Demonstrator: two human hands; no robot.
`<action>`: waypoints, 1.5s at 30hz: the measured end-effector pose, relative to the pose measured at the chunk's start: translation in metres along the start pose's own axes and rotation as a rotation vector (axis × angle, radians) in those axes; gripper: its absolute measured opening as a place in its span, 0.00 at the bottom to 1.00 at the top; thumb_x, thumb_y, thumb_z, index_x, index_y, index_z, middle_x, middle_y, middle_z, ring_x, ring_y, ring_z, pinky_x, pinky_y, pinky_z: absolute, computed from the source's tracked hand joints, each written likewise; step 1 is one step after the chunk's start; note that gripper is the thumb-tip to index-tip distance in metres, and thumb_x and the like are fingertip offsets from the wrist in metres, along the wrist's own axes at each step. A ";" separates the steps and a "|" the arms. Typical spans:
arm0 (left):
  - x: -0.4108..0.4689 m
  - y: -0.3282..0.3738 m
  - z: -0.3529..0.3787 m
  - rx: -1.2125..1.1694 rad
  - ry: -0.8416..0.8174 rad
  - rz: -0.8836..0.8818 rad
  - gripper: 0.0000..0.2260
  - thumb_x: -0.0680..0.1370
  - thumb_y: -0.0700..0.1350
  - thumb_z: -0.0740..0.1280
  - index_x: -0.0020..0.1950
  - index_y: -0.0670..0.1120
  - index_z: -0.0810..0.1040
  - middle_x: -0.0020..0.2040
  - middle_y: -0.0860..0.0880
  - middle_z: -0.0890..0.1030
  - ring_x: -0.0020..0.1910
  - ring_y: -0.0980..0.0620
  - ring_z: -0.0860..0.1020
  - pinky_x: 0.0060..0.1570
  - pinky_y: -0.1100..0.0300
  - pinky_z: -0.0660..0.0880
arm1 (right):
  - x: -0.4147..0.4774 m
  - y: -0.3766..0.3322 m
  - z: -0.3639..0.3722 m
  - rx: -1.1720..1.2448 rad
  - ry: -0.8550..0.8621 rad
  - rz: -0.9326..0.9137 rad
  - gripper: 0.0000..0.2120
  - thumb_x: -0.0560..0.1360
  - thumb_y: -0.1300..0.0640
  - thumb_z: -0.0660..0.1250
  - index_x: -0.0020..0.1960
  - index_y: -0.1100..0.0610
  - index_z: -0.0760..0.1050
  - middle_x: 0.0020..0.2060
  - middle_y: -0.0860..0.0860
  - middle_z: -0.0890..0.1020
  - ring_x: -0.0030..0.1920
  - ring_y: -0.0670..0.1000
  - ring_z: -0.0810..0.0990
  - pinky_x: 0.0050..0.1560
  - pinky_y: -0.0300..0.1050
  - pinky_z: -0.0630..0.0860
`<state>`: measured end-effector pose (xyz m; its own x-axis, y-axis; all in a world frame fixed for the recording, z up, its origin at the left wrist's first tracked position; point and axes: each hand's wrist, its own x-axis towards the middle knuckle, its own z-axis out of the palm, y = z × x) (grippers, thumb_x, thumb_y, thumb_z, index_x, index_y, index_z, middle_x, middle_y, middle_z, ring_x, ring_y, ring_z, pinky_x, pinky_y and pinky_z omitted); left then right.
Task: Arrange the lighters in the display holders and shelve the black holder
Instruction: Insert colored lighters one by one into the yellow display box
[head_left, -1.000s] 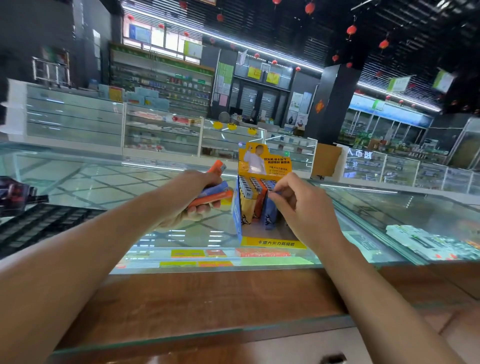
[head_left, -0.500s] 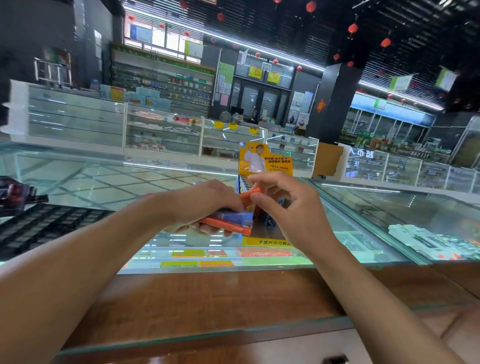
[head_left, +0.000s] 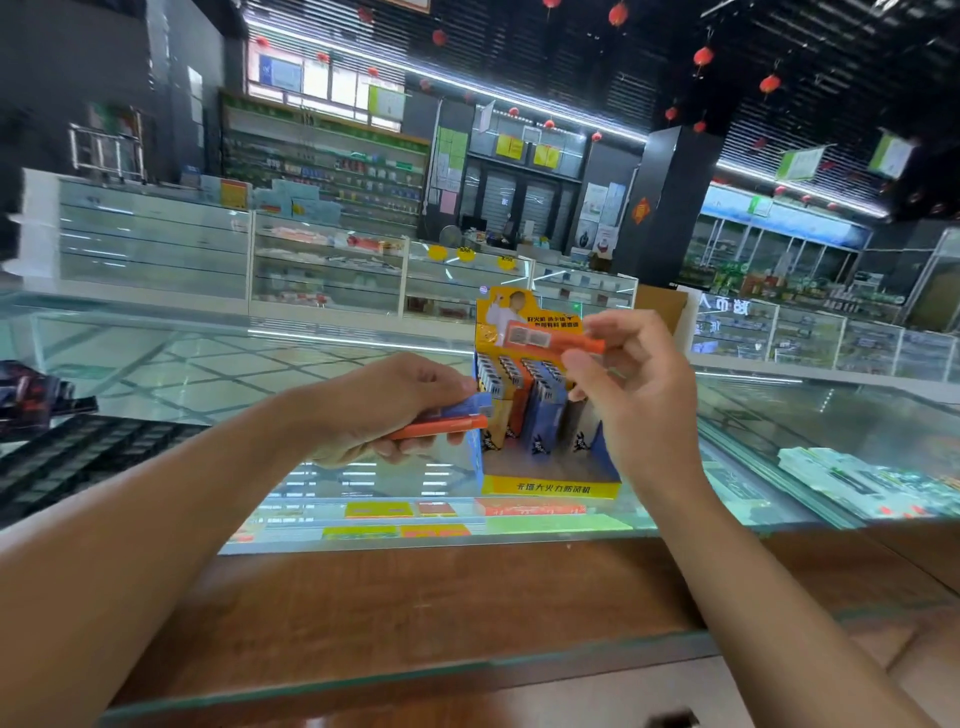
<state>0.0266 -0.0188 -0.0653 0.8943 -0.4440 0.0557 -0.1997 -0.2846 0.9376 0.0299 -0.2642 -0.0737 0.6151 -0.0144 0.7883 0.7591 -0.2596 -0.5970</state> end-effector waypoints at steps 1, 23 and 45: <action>0.002 -0.003 -0.002 0.001 0.044 -0.010 0.18 0.86 0.51 0.61 0.50 0.36 0.78 0.34 0.45 0.78 0.22 0.55 0.66 0.20 0.66 0.58 | 0.001 0.000 -0.004 0.013 0.024 -0.002 0.10 0.79 0.65 0.73 0.57 0.55 0.79 0.43 0.52 0.83 0.41 0.54 0.83 0.40 0.47 0.81; 0.014 -0.012 -0.012 -0.328 0.191 -0.130 0.11 0.86 0.44 0.63 0.53 0.38 0.81 0.42 0.43 0.83 0.31 0.53 0.71 0.22 0.66 0.67 | -0.003 0.010 -0.002 -0.345 -0.078 -0.111 0.12 0.80 0.46 0.68 0.55 0.54 0.81 0.37 0.43 0.82 0.33 0.49 0.82 0.35 0.49 0.80; 0.015 -0.011 -0.012 -0.281 0.274 -0.211 0.04 0.80 0.40 0.72 0.50 0.40 0.84 0.47 0.43 0.78 0.43 0.52 0.72 0.48 0.56 0.69 | -0.003 0.033 0.010 -0.935 -0.188 -0.381 0.13 0.81 0.52 0.70 0.64 0.53 0.84 0.56 0.51 0.83 0.55 0.57 0.78 0.54 0.58 0.75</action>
<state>0.0474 -0.0121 -0.0703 0.9844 -0.1489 -0.0932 0.0811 -0.0857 0.9930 0.0552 -0.2633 -0.0972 0.4528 0.3567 0.8171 0.4906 -0.8650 0.1057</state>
